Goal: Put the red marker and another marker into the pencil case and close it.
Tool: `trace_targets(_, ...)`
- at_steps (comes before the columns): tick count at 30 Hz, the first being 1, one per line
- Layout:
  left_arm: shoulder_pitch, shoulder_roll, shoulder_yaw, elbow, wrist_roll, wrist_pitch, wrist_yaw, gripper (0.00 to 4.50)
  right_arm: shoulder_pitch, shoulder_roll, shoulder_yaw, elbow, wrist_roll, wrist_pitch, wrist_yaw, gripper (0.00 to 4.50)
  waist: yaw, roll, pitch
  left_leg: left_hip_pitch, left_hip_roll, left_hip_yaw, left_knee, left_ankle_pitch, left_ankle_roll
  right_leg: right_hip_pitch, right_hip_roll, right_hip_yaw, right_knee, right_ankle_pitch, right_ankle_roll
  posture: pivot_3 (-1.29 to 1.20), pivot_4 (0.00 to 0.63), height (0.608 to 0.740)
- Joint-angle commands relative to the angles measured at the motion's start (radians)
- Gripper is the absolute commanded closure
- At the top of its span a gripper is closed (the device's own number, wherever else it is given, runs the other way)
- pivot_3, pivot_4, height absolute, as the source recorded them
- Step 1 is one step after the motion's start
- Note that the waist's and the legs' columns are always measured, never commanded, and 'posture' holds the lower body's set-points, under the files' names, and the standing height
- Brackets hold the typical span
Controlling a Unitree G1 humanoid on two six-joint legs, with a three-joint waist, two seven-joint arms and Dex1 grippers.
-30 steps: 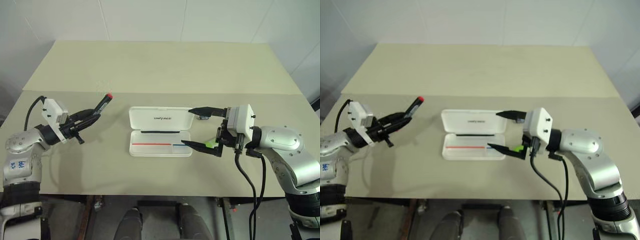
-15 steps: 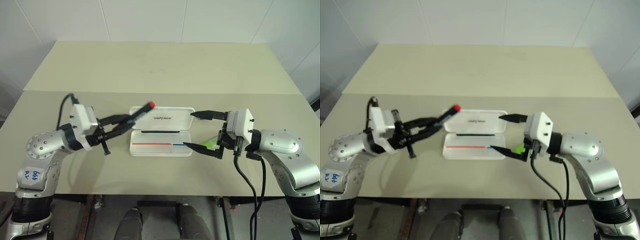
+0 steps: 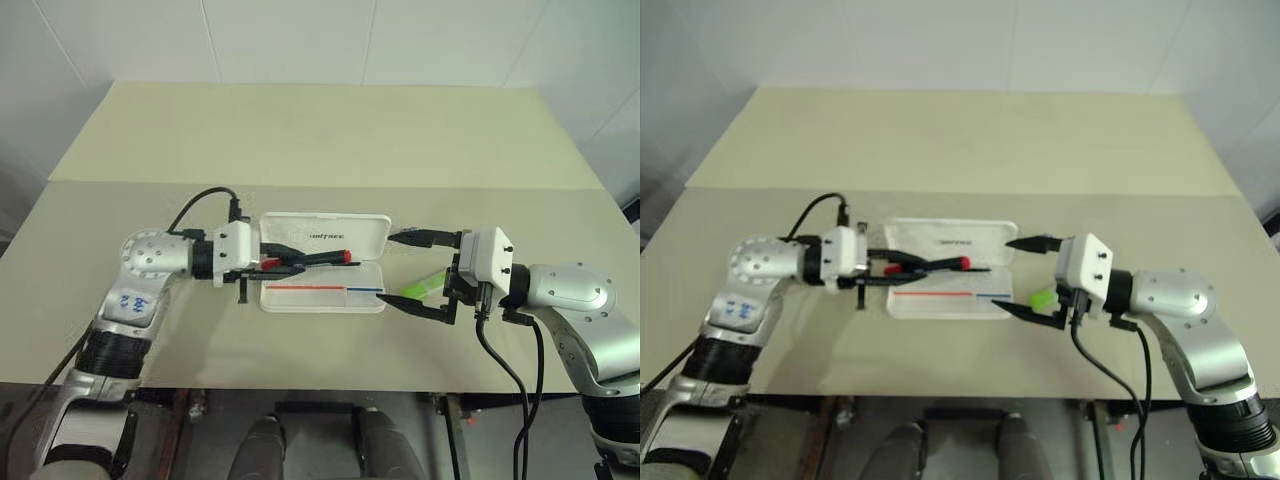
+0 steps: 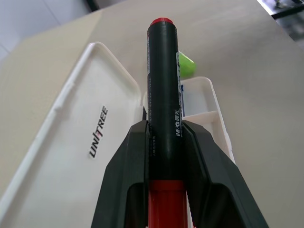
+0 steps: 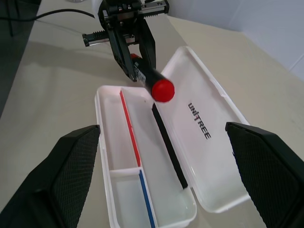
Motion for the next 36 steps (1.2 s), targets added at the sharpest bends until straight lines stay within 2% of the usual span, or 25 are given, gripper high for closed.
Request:
trace_targets(1, -0.057, -0.027, -0.033, 0.048, 0.035, -0.017, -0.008, 3.87, 0.003, 0.001, -0.028, -0.055, 0.008, -0.006, -0.023, 0.0, 0.0, 0.0, 0.0, 0.0, 0.0, 0.0, 0.0, 0.0, 0.0, 0.0, 0.0, 0.0, 0.0, 0.0, 0.0, 0.0, 0.15, 0.74)
trace_targets(11, -0.06, -0.077, -0.061, 0.085, 0.075, -0.008, 0.018, 3.87, 0.023, 0.001, -0.046, -0.093, 0.012, 0.012, -0.071, 0.0, 0.002, 0.0, 0.0, -0.001, 0.0, 0.0, 0.0, 0.0, 0.0, 0.0, 0.0, 0.0, 0.0, 0.0, 0.001, 0.0, 0.15, 0.74)
trace_targets(36, -0.054, -0.081, -0.086, 0.173, 0.181, -0.037, 0.042, 3.87, 0.009, 0.008, -0.039, -0.11, 0.023, 0.031, -0.095, 0.0, 0.002, 0.0, 0.0, 0.0, 0.0, 0.0, 0.0, 0.0, 0.0, 0.0, 0.0, 0.0, 0.0, 0.0, 0.001, 0.0, 0.15, 0.74)
